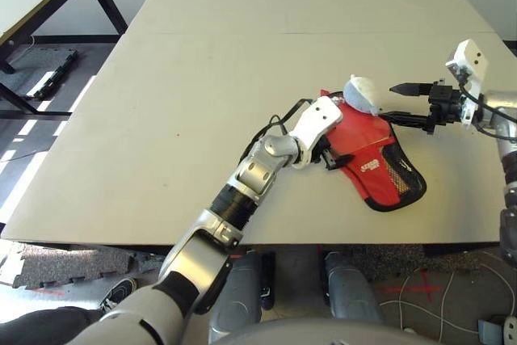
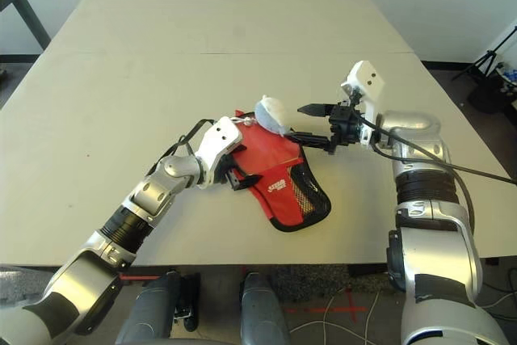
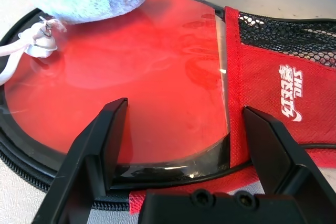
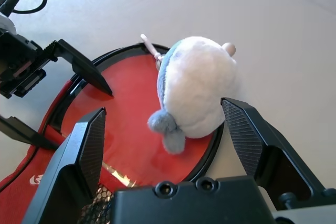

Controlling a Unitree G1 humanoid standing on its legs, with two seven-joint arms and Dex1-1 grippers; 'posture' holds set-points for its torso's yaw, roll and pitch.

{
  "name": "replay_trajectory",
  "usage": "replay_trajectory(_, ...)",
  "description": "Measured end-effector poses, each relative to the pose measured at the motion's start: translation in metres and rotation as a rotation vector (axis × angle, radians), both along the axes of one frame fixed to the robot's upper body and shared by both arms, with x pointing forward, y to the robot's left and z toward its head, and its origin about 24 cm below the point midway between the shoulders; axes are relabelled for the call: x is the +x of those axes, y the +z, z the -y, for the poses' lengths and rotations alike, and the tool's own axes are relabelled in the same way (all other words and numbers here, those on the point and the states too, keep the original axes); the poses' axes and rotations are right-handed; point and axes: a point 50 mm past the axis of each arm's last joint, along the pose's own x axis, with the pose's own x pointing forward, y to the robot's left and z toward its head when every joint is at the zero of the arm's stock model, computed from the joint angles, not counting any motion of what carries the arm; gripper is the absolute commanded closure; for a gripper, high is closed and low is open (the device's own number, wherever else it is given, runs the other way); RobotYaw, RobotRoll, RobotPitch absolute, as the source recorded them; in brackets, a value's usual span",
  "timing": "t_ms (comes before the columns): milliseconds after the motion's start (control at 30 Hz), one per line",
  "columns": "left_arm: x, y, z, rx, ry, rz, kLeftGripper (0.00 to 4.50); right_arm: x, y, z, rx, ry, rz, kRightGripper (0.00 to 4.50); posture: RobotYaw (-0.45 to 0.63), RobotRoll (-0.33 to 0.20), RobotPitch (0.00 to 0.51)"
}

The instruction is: Store the ping-pong paddle in its case and zip it.

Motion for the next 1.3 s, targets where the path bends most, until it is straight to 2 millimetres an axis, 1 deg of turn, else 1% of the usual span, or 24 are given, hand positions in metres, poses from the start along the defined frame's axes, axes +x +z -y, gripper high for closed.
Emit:
replay_trajectory(100, 0.0, 0.0, 0.001, 0.003, -0.001, 0.001, 0.04, 0.013, 0.007, -0.008, -0.015, -0.041, 0.053, 0.0, -0.04, 0.0, 0.144)
replay_trajectory(167, 0.0, 0.0, 0.001, 0.004, -0.002, -0.003, 0.04, 0.022, 0.006, -0.016, -0.041, -0.072, 0.074, 0.0, -0.04, 0.0, 0.146)
replay_trajectory(267, -0.001, 0.001, 0.002, 0.003, -0.006, -0.008, 0.04, 0.031, -0.009, -0.027, -0.08, -0.096, 0.054, 0.0, -0.03, 0.0, 0.15)
replay_trajectory(367, -0.002, 0.003, 0.003, 0.0, -0.009, -0.004, 0.04, 0.036, -0.025, -0.033, -0.112, -0.127, 0.009, 0.0, -0.02, 0.0, 0.154)
replay_trajectory(467, -0.002, 0.005, 0.003, 0.0, -0.01, -0.003, 0.04, 0.04, -0.034, -0.037, -0.138, -0.163, -0.012, 0.0, -0.01, 0.0, 0.156)
replay_trajectory(567, -0.003, 0.005, 0.003, 0.002, -0.009, -0.007, 0.0, 0.041, -0.04, -0.038, -0.156, -0.19, -0.021, 0.53, -0.01, 0.0, 0.157)
replay_trajectory(667, -0.003, 0.006, 0.001, 0.006, -0.006, -0.004, 0.0, 0.044, -0.042, -0.039, -0.155, -0.232, -0.015, 1.46, -0.01, 0.0, 0.157)
replay_trajectory(800, -0.003, 0.005, 0.0, 0.01, -0.004, -0.006, 0.0, 0.047, -0.037, -0.039, -0.142, -0.283, 0.016, 2.71, -0.01, 0.0, 0.157)
replay_trajectory(900, -0.003, 0.005, 0.0, 0.013, -0.009, -0.011, 0.0, 0.049, -0.036, -0.036, -0.134, -0.326, 0.034, 3.46, -0.01, 0.0, 0.157)
replay_trajectory(967, -0.004, 0.004, 0.001, 0.014, -0.015, -0.014, 0.0, 0.049, -0.036, -0.034, -0.128, -0.349, 0.042, 3.83, -0.02, 0.0, 0.153)
replay_trajectory(1033, -0.005, 0.004, 0.002, 0.016, -0.024, -0.018, 0.0, 0.05, -0.035, -0.031, -0.124, -0.393, 0.056, 4.0, -0.02, 0.0, 0.153)
replay_trajectory(1300, -0.007, 0.001, 0.004, 0.027, -0.048, -0.025, 0.0, 0.054, -0.028, -0.02, -0.143, -0.524, 0.103, 4.06, -0.03, 0.0, 0.154)
